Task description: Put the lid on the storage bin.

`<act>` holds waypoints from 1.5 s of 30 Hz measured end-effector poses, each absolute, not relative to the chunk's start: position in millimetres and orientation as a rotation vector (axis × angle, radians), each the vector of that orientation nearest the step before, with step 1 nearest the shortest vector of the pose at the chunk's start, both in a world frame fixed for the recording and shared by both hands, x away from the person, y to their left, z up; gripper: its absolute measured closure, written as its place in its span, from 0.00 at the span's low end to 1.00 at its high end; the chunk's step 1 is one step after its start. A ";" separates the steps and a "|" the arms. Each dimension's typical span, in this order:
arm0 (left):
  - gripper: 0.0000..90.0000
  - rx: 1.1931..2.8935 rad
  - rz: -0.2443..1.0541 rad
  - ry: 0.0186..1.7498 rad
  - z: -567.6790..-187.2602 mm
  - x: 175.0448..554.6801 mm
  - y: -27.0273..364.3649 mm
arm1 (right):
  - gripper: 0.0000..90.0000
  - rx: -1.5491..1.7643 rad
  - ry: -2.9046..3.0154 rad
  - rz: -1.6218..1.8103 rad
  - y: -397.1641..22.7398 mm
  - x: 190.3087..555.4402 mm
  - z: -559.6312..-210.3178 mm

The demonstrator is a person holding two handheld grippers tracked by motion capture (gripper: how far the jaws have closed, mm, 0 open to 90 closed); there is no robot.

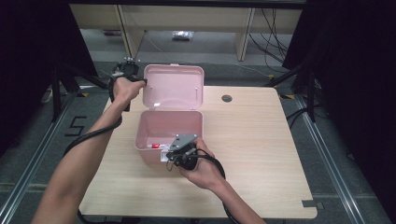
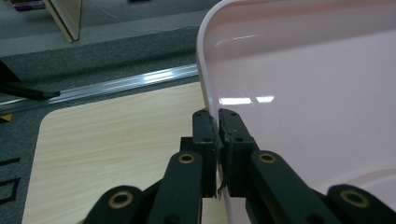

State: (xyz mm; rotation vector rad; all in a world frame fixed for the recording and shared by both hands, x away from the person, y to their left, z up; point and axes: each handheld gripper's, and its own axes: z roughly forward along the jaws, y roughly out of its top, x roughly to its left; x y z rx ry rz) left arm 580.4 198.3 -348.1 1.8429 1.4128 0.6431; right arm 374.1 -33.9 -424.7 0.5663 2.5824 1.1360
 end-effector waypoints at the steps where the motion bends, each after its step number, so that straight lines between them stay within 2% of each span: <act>1: 0.96 1.837 0.646 1.412 -348.0 579.8 198.4 | 1.00 0.594 2.590 1.140 -33.5 373.2 -424.9; 45: 0.98 1.686 0.672 1.313 -341.4 541.0 208.3 | 1.00 0.640 2.574 1.142 -32.1 375.5 -424.3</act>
